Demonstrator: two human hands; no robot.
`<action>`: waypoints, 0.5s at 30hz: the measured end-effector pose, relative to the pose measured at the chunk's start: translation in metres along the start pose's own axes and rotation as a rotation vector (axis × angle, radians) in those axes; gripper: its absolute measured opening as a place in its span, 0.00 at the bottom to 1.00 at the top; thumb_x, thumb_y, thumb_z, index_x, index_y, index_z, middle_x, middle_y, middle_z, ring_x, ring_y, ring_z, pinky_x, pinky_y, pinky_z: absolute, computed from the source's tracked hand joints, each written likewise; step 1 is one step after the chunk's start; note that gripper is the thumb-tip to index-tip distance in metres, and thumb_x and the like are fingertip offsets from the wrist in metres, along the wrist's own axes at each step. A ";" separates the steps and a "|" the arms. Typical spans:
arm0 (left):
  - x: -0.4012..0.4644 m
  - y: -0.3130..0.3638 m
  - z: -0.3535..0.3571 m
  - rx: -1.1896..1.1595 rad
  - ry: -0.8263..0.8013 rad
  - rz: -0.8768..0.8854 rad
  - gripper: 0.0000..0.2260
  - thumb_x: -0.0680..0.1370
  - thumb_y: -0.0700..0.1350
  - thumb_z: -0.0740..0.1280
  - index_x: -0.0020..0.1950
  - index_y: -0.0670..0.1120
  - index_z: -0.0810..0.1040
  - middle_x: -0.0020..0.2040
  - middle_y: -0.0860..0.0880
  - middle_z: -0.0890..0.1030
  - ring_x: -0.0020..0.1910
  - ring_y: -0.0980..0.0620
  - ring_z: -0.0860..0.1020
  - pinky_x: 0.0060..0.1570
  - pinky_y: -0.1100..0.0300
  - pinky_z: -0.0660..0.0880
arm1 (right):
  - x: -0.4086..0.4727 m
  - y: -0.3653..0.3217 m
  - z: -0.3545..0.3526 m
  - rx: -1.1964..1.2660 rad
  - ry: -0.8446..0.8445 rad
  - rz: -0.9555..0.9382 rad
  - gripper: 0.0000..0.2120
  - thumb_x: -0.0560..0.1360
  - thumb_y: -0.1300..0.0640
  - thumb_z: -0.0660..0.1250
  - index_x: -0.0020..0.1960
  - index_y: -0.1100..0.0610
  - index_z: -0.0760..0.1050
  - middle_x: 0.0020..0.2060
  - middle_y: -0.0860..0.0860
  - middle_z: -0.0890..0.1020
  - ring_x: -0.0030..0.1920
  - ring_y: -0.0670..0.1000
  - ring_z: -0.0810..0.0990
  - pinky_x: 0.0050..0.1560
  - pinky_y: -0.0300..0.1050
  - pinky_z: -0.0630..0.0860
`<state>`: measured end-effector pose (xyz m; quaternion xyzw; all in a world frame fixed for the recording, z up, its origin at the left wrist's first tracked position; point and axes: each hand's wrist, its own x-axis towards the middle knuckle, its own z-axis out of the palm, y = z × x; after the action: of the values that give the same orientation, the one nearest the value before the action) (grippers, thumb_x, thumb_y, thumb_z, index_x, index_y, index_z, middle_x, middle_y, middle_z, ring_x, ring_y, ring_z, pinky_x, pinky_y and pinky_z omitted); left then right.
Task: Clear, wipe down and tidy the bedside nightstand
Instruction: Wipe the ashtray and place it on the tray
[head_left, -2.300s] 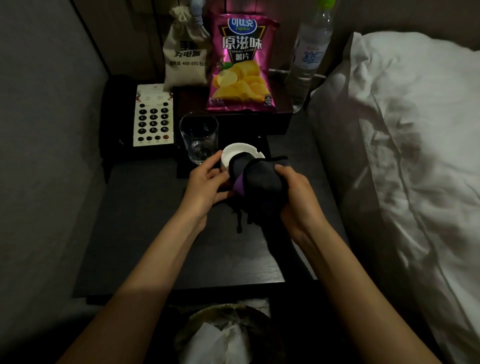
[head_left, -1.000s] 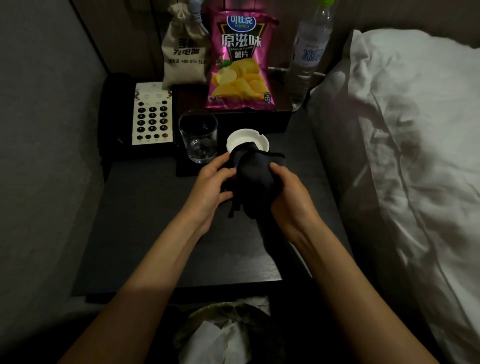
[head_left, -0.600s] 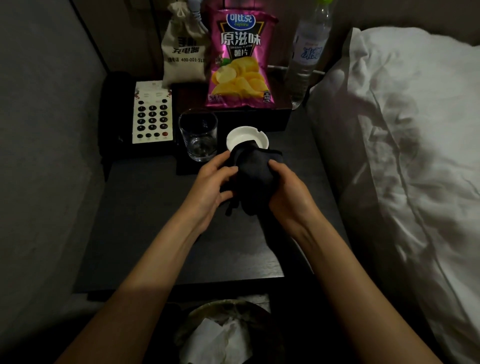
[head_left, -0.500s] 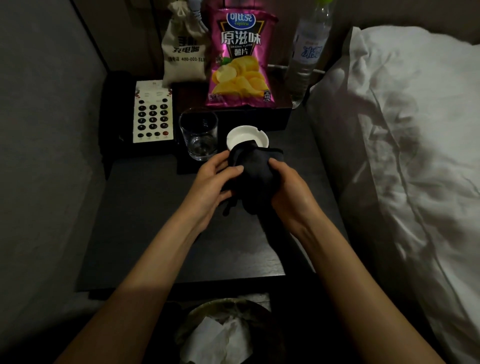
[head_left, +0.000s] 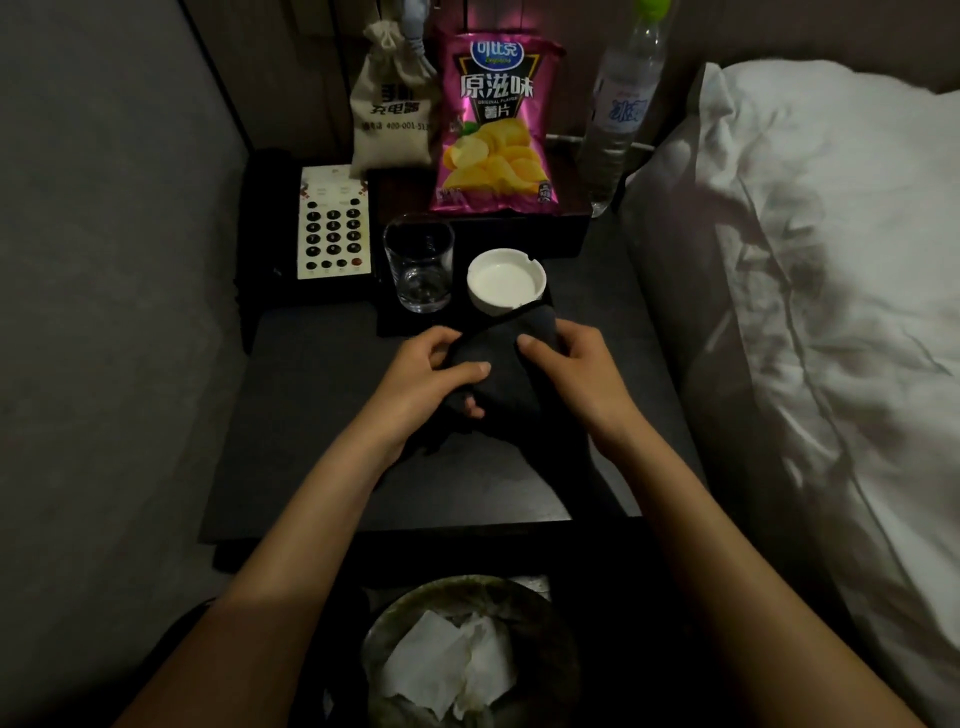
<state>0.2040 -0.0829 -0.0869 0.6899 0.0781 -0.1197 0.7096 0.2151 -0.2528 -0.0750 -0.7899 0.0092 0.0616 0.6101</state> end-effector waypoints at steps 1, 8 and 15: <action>-0.005 -0.003 -0.002 0.007 0.009 -0.018 0.07 0.75 0.36 0.70 0.52 0.38 0.75 0.38 0.44 0.80 0.23 0.53 0.76 0.27 0.59 0.78 | -0.002 0.001 0.001 -0.068 0.001 -0.021 0.08 0.78 0.61 0.67 0.51 0.66 0.79 0.46 0.61 0.84 0.50 0.60 0.83 0.53 0.57 0.80; -0.053 -0.019 -0.021 1.092 0.334 0.167 0.18 0.74 0.49 0.71 0.62 0.46 0.76 0.54 0.45 0.77 0.56 0.46 0.74 0.52 0.56 0.72 | -0.027 0.014 0.016 -0.237 -0.052 -0.101 0.16 0.75 0.62 0.72 0.62 0.60 0.74 0.52 0.54 0.79 0.51 0.50 0.79 0.56 0.45 0.78; -0.109 -0.011 0.003 0.930 0.194 0.325 0.17 0.77 0.47 0.69 0.65 0.48 0.75 0.60 0.49 0.75 0.62 0.49 0.70 0.60 0.54 0.70 | -0.079 -0.004 -0.013 -0.248 0.060 -0.208 0.10 0.77 0.64 0.67 0.58 0.60 0.78 0.55 0.53 0.81 0.53 0.47 0.78 0.48 0.32 0.73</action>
<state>0.0961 -0.0793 -0.0670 0.9444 -0.0266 0.0351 0.3257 0.1385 -0.2692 -0.0598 -0.8572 -0.0621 -0.0246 0.5106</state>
